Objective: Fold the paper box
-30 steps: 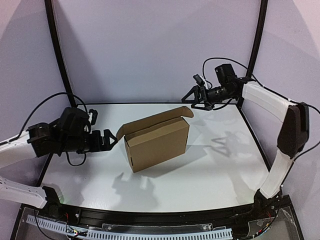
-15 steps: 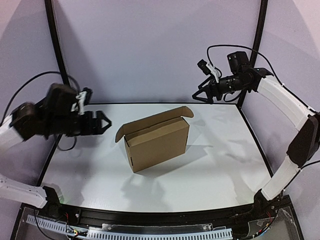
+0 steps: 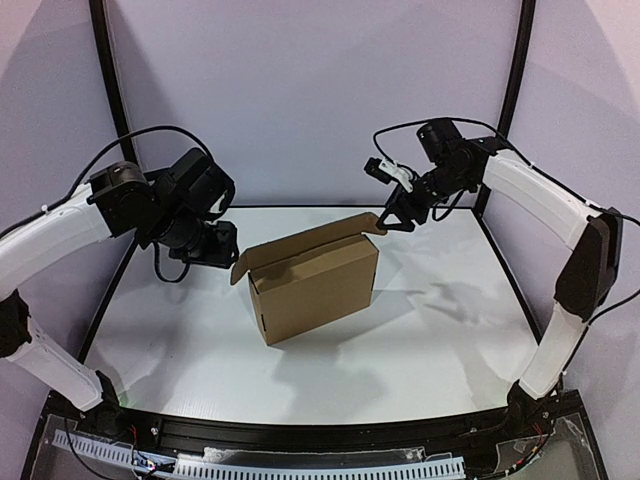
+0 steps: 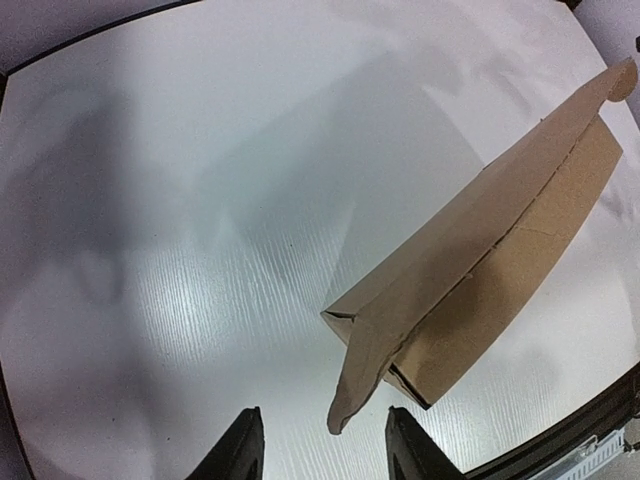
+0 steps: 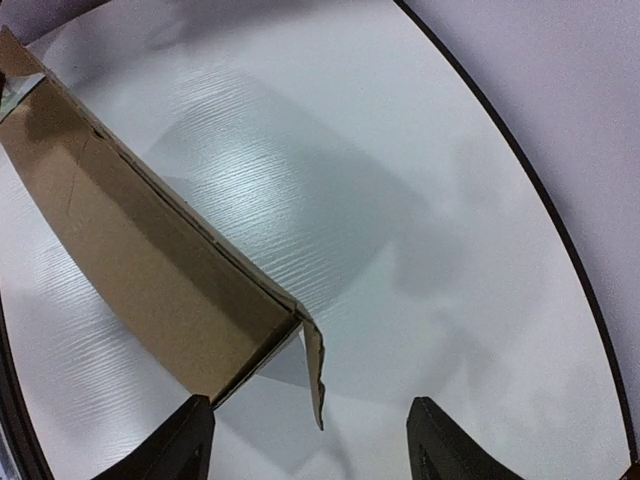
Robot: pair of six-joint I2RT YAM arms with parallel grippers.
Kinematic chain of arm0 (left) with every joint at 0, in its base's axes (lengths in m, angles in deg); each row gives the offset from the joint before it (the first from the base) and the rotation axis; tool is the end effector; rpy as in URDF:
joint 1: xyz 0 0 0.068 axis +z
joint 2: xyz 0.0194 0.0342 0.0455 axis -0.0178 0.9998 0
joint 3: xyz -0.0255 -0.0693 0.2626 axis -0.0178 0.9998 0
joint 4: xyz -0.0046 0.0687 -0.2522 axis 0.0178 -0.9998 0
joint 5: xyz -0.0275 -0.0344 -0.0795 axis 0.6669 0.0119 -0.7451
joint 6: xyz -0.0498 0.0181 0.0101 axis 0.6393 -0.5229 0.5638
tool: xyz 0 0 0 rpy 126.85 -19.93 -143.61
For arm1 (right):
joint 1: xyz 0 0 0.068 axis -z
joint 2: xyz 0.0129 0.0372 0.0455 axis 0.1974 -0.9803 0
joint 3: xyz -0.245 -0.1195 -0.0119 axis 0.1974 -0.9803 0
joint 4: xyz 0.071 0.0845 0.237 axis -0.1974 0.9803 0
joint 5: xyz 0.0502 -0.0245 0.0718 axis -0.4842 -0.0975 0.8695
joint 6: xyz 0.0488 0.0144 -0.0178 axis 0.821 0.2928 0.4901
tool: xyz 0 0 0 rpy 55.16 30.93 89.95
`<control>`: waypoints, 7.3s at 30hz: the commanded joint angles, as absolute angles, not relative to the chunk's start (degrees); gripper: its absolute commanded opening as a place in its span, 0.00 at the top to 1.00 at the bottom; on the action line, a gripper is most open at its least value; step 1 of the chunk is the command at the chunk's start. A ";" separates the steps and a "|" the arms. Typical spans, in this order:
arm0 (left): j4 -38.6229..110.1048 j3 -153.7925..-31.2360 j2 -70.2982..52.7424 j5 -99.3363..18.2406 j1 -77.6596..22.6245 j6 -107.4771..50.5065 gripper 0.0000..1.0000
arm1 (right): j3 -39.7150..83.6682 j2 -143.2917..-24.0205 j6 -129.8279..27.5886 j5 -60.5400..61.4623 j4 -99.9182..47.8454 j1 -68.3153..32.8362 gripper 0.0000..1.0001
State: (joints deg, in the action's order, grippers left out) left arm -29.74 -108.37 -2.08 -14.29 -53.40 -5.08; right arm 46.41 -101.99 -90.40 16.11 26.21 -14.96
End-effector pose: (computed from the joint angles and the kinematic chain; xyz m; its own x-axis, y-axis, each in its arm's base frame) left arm 0.1790 -0.2146 0.3690 -0.7954 0.1386 -0.5901 0.2390 0.9664 -0.0950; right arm 0.3278 0.1781 0.3525 -0.2619 -0.6800 -0.6848 -0.9072 0.4155 -0.0656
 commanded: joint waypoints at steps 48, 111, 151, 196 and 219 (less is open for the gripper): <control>-23.42 -110.40 6.73 -10.89 -54.10 12.51 0.99 | 46.12 -104.37 -43.06 9.04 16.27 -23.55 1.00; -30.03 -109.90 8.09 -14.46 -54.02 5.33 0.99 | 44.07 -104.81 -46.05 3.81 12.95 -23.59 1.00; -31.00 -108.97 12.34 -13.80 -54.08 10.83 0.99 | 40.28 -104.23 -46.65 1.78 8.07 -23.59 1.00; -16.00 -89.93 9.13 -21.19 -59.11 17.50 0.99 | -12.93 -82.19 -51.13 13.95 -37.51 -25.09 1.00; -17.18 -89.98 2.90 -21.18 -60.43 15.26 0.50 | -12.65 -79.76 -51.90 11.04 -28.30 -26.93 1.00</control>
State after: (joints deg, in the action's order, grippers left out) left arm -6.59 -94.23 1.66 -10.92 -58.97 17.19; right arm -10.92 -78.41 -52.42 6.27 -42.45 -23.88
